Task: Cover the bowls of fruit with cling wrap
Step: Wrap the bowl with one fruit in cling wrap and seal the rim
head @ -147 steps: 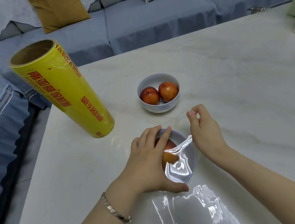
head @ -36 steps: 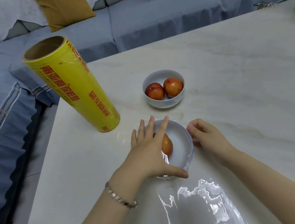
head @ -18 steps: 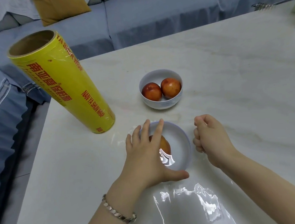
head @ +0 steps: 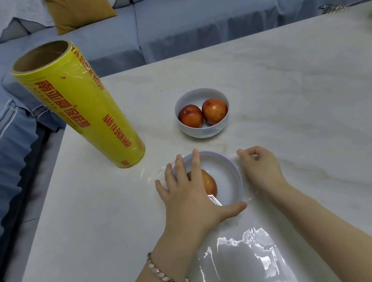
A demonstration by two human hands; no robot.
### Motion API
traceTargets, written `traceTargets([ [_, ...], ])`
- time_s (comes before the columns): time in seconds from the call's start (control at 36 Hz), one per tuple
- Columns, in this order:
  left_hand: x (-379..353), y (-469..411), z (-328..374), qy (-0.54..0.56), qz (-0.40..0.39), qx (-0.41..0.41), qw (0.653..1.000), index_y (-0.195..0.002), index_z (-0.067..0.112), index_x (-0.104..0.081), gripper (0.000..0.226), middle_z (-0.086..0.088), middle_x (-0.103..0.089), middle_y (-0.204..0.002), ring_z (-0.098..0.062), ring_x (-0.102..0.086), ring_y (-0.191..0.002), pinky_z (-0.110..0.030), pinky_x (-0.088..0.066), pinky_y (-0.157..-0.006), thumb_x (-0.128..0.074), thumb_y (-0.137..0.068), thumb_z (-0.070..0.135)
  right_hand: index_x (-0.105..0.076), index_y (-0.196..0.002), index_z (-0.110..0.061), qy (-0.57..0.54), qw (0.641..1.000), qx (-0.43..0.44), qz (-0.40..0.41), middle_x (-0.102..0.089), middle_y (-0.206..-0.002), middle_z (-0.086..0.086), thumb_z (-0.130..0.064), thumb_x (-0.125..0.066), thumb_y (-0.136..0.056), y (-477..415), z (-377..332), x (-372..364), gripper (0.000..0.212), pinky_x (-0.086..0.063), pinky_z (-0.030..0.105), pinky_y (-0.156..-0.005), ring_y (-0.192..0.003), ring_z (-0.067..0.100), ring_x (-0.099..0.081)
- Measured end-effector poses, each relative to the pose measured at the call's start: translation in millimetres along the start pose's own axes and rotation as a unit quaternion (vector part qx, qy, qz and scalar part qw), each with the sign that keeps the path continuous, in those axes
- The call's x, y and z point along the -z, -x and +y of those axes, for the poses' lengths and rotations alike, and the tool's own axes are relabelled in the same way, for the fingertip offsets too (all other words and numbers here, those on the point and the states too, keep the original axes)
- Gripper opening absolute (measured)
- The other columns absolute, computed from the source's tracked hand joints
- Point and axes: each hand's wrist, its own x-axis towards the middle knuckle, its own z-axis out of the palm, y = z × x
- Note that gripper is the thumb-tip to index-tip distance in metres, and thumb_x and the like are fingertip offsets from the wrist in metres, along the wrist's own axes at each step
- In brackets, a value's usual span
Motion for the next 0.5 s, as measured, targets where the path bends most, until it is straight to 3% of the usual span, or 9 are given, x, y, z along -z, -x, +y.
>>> traceTargets([
  [0.06,-1.5,3.2,6.1,0.025,0.014,0.05,0.998,-0.144,0.032,0.018,0.127,-0.005,0.013,-0.157,-0.033,0.01,-0.144,-0.055,-0.002,-0.113,-0.054,-0.055,0.085,-0.057,-0.078,-0.004,-0.046,0.998,-0.037,-0.01,-0.053,-0.06,0.008,-0.035,-0.04,-0.096,3.9,-1.8,13.3,0.04,-0.042,0.032,-0.063,-0.057,0.027,-0.051],
  [0.11,-1.2,5.9,10.8,0.048,0.015,0.09,0.995,-0.145,0.03,0.017,0.127,-0.009,0.013,-0.157,-0.036,0.01,-0.143,-0.057,-0.002,-0.113,-0.053,-0.055,0.086,-0.058,-0.072,-0.002,-0.118,0.985,-0.113,-0.059,-0.052,-0.057,0.011,-0.041,-0.037,-0.096,15.5,-1.6,25.2,0.05,-0.046,0.032,-0.054,-0.048,0.026,-0.051],
  [0.25,9.5,8.2,1.7,0.015,-0.036,0.094,0.995,-0.142,0.034,0.025,0.134,-0.012,0.01,-0.156,-0.038,0.002,-0.143,-0.056,-0.003,-0.114,-0.06,-0.051,0.083,-0.064,-0.075,-0.003,-0.13,0.957,-0.165,-0.198,-0.059,-0.063,0.008,-0.047,-0.046,-0.091,49.0,6.1,31.9,0.05,-0.05,0.028,-0.051,-0.05,0.021,-0.059],
  [0.33,21.9,7.5,-11.4,-0.002,-0.042,0.05,0.998,-0.142,0.035,0.024,0.136,-0.009,0.008,-0.155,-0.032,0.008,-0.143,-0.051,-0.003,-0.116,-0.066,-0.049,0.079,-0.064,-0.076,-0.005,-0.159,0.952,-0.148,-0.214,-0.057,-0.06,0.004,-0.044,-0.05,-0.089,49.1,3.5,26.4,0.044,-0.048,0.029,-0.055,-0.05,0.017,-0.055],
  [0.42,30.2,2.6,-21.7,0.016,-0.045,-0.048,0.998,-0.143,0.038,0.021,0.138,0.001,0.024,-0.154,-0.023,0.023,-0.143,-0.041,0.003,-0.118,-0.074,-0.049,0.071,-0.06,-0.073,-0.008,-0.164,0.953,-0.123,-0.224,-0.051,-0.058,0.005,-0.037,-0.053,-0.09,43.3,-3.9,19.9,0.034,-0.039,0.029,-0.056,-0.052,0.019,-0.045],
  [0.5,29.4,-6.0,-25.4,0.019,-0.066,-0.117,0.991,-0.143,0.041,0.019,0.138,0.006,0.028,-0.154,-0.016,0.025,-0.142,-0.037,0.002,-0.119,-0.077,-0.048,0.068,-0.05,-0.064,-0.01,-0.16,0.96,-0.101,-0.205,-0.046,-0.06,0.009,-0.022,-0.052,-0.091,42.9,-10.8,14.9,0.03,-0.033,0.029,-0.056,-0.054,0.021,-0.04],
])
